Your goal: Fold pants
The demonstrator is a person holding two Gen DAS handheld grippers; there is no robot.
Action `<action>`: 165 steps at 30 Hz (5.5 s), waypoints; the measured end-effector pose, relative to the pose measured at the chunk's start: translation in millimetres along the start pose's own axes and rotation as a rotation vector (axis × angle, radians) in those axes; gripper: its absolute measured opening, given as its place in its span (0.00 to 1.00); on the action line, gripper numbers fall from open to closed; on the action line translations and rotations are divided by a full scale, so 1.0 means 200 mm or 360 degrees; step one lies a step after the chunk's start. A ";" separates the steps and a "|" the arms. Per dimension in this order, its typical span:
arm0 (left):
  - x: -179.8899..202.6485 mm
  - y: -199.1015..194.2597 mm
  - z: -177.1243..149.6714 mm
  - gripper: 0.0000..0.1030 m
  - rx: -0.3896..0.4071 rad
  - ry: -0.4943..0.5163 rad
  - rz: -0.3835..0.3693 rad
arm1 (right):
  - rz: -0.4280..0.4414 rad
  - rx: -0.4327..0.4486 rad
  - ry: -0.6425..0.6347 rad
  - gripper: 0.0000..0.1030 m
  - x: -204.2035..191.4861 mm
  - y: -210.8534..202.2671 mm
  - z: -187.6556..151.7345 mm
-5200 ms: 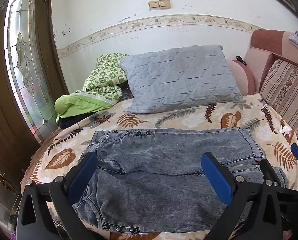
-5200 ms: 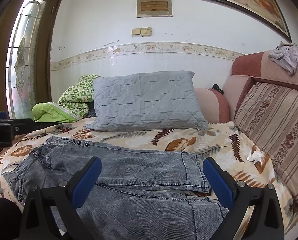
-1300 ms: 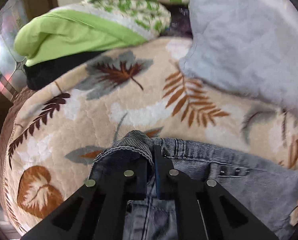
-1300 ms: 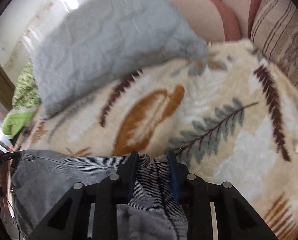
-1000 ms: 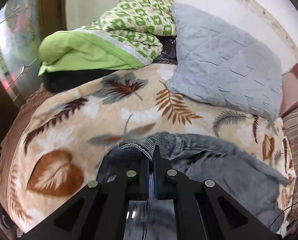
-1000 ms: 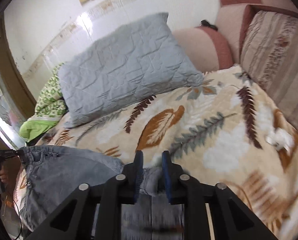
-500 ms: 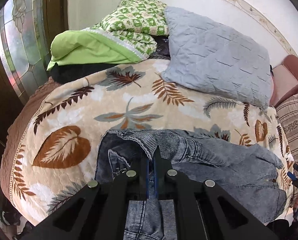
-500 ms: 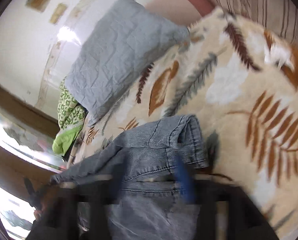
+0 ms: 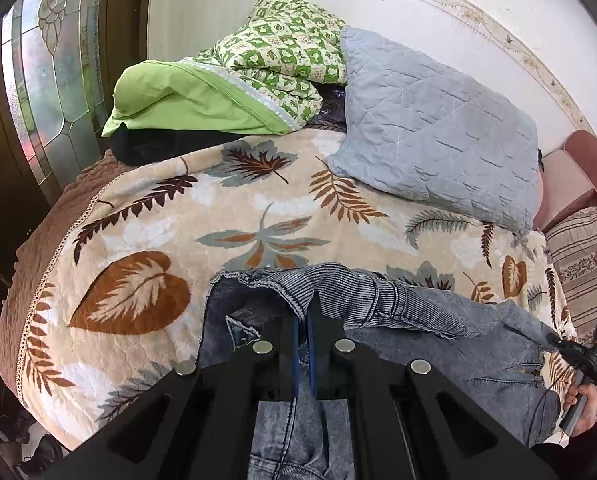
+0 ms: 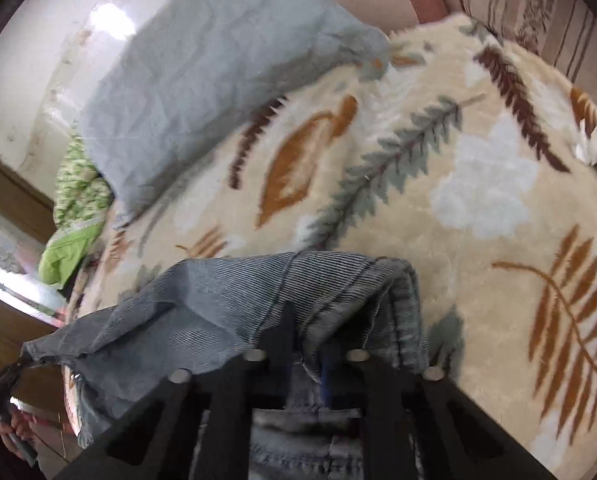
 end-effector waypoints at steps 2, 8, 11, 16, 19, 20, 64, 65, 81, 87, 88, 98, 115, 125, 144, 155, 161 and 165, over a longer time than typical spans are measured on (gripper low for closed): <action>-0.02 -0.04 0.00 0.03 0.0016 -0.0002 -0.0003 | 0.0016 0.0078 -0.0023 0.06 0.00 -0.14 0.00; -0.14 -0.21 -0.08 0.03 0.0062 -0.0006 -0.0014 | 0.0059 0.0203 -0.0065 0.05 0.01 -0.59 -0.09; -0.21 -0.26 -0.18 0.03 0.0025 0.0005 0.0005 | 0.0062 0.0151 -0.0081 0.05 0.03 -0.74 -0.20; -0.34 -0.22 -0.45 0.04 -0.0158 -0.0021 0.0053 | 0.0016 -0.0036 -0.0153 0.05 0.08 -0.79 -0.44; -0.39 -0.14 -0.61 0.08 -0.0290 -0.0007 0.0159 | -0.0068 -0.0244 -0.0224 0.09 0.11 -0.72 -0.58; -0.40 -0.13 -0.64 0.09 -0.0325 -0.0001 0.0195 | -0.0105 -0.0327 -0.0226 0.09 0.12 -0.69 -0.62; 0.87 -0.02 -1.02 0.40 -0.0482 0.0502 -0.0204 | 0.0014 -0.0088 -0.0298 0.10 -0.22 -0.10 -0.44; 0.86 -0.04 -0.97 0.40 -0.0422 0.0502 -0.0184 | 0.0077 -0.0081 -0.0319 0.10 -0.26 -0.11 -0.45; 0.61 0.19 -0.91 0.73 -0.0429 0.0317 0.0151 | 0.0191 -0.0341 -0.0404 0.08 -0.49 0.14 -0.66; 0.71 0.22 -0.99 0.97 -0.0395 0.0473 0.0183 | 0.0153 -0.0248 -0.0467 0.08 -0.52 0.20 -0.64; 0.71 0.22 -0.99 0.98 -0.0389 0.0456 0.0166 | 0.0153 -0.0243 -0.0472 0.08 -0.53 0.20 -0.64; 0.70 0.20 -0.95 1.00 -0.0420 0.0457 0.0160 | 0.0232 -0.0088 -0.0534 0.08 -0.57 0.01 -0.60; 0.18 0.19 -0.69 1.00 -0.0422 0.0301 0.0642 | 0.0441 -0.0267 -0.0944 0.08 -0.86 -0.04 -0.92; 0.21 0.14 -0.69 1.00 -0.0391 0.0359 0.0650 | 0.0464 -0.0452 -0.0883 0.09 -0.77 -0.03 -0.95; 0.96 0.17 -1.01 1.00 -0.0519 0.0810 0.0121 | -0.0004 -0.0320 -0.0638 0.10 -0.23 -0.23 -0.72; 1.05 0.10 -0.99 1.00 -0.0449 0.0827 0.0038 | 0.0128 -0.0231 -0.0474 0.10 -0.20 -0.30 -0.64; 1.08 0.17 -1.12 1.00 -0.0546 0.0903 0.0033 | 0.0003 -0.0296 -0.0587 0.10 -0.29 -0.18 -0.70; 1.04 0.18 -1.12 1.00 -0.0575 0.0800 -0.0017 | -0.0034 -0.0306 -0.0539 0.10 -0.27 -0.12 -0.69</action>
Point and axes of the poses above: each gripper's, at about its wrist camera, not at the fingertips, and y roughly the way its jaws point, x to its right, z to its top, the point moved 2 cm from there along y, roughly the way its jaws point, and after that the axes turned 12 degrees about x, right-handed, at the moved point
